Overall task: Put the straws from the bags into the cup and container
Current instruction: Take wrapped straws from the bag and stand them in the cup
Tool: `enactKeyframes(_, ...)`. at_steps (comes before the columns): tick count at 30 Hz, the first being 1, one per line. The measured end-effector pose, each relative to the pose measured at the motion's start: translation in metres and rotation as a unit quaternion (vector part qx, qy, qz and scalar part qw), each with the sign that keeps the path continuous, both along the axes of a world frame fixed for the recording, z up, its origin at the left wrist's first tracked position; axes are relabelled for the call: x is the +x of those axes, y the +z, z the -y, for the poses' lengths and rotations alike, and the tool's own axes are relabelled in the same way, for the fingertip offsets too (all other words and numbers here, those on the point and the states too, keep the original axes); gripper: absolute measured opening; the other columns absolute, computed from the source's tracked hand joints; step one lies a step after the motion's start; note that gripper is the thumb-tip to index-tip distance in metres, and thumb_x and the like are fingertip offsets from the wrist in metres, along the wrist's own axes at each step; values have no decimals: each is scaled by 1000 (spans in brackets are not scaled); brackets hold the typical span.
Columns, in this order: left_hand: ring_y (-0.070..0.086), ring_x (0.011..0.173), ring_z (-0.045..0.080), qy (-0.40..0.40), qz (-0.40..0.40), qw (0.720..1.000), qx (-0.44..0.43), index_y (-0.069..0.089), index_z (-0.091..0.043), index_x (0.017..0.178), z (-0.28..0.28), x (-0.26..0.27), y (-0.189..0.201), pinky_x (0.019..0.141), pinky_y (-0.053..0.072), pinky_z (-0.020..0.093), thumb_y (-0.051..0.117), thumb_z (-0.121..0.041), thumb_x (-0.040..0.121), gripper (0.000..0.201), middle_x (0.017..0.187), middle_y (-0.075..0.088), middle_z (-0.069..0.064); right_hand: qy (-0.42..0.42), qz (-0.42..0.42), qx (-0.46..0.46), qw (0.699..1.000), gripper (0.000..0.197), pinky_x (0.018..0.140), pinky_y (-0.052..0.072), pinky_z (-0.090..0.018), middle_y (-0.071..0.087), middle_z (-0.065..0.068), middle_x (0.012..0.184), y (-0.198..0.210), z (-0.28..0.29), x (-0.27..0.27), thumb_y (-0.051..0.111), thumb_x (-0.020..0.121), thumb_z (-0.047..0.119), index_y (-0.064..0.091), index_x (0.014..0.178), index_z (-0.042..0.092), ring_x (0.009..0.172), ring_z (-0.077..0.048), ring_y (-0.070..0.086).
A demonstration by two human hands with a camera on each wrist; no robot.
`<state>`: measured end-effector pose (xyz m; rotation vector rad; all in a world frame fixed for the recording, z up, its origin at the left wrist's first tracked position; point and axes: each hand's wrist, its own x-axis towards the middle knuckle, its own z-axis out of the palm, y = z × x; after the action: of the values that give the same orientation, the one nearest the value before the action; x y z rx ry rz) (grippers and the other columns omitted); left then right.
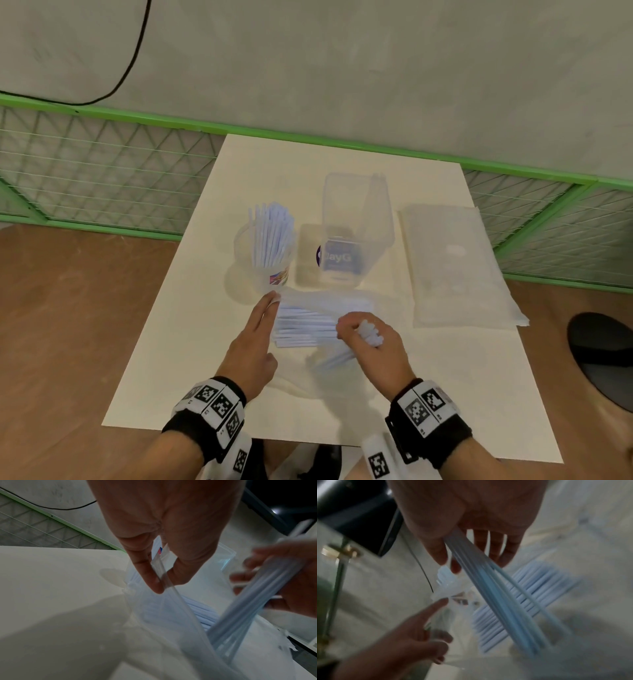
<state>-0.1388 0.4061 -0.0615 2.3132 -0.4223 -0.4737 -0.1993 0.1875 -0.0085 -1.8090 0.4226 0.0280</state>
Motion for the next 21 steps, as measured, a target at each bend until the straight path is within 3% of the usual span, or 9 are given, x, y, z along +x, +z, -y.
enactKeyframes(3, 45, 96, 2, -1, -7, 1000, 1, 9, -32, 155, 2, 0, 1, 66, 39, 4, 53, 10, 76, 100, 157, -5, -30, 79, -68, -122, 987, 27, 59, 38, -24, 50, 2, 58, -6, 6, 3, 63, 85, 25, 53, 64, 11, 55, -10, 43)
enactKeyframes(5, 45, 97, 3, -1, -5, 1000, 1, 9, -32, 155, 4, 1, 2, 65, 39, 5, 54, 10, 76, 100, 158, -5, -29, 92, -64, -172, 979, 24, 58, 42, -24, 60, -1, 61, -2, 9, 5, 62, 84, 31, 60, 68, 13, 55, -6, 48)
enactKeyframes(8, 47, 93, 3, 2, -7, 1000, 6, 9, -31, 155, 4, 3, 3, 65, 41, 7, 56, 9, 76, 100, 158, -5, -29, 68, -41, -171, 982, 18, 61, 47, -17, 68, 5, 66, 2, 10, 6, 67, 83, 31, 67, 65, 25, 61, -6, 60)
enactKeyframes(11, 47, 90, 4, 0, -7, 1000, 4, 8, -32, 155, 5, 5, 4, 65, 42, 9, 54, 9, 76, 101, 157, -7, -30, 90, -80, -169, 978, 17, 65, 53, -29, 69, 2, 67, 1, 5, 8, 68, 82, 29, 69, 66, 23, 63, -10, 63)
enactKeyframes(13, 47, 88, 5, 2, -9, 1000, 9, 8, -31, 155, 6, 5, 5, 65, 43, 10, 54, 10, 76, 100, 157, -7, -29, 83, -79, -163, 980, 12, 64, 51, -23, 71, 5, 70, 9, 5, 17, 73, 81, 28, 72, 70, 23, 67, -6, 65)
enactKeyframes(15, 49, 85, 7, 4, -7, 1000, 10, 11, -30, 155, 5, 6, 5, 67, 51, 19, 54, 10, 75, 100, 158, -6, -28, 55, -35, -139, 988, 9, 66, 52, -20, 73, 6, 72, 36, 6, 35, 77, 79, 27, 74, 72, 22, 68, -2, 67)
enactKeyframes(17, 54, 85, 11, 3, -6, 1000, 10, 13, -28, 155, 4, 6, 6, 73, 54, 27, 54, 10, 75, 97, 159, -6, -27, 33, 27, -92, 995, 9, 73, 58, -32, 75, 3, 75, 76, 4, 58, 77, 78, 27, 76, 73, 19, 74, -9, 71)
enactKeyframes(19, 56, 90, 14, 1, -11, 1000, 3, 14, -26, 154, 3, 5, 9, 78, 53, 27, 53, 9, 77, 93, 159, -7, -26, 27, 83, -37, 996, 10, 75, 61, -43, 76, -2, 79, 115, -3, 85, 76, 79, 24, 76, 75, 14, 80, -18, 73)
enactKeyframes(21, 57, 96, 15, 1, -10, 1000, -5, 11, -28, 154, 2, 5, 11, 79, 49, 20, 52, 10, 77, 95, 159, -6, -25, 18, 131, -17, 991, 10, 72, 61, -47, 76, -6, 80, 143, -14, 114, 76, 79, 22, 75, 76, 13, 80, -23, 73)
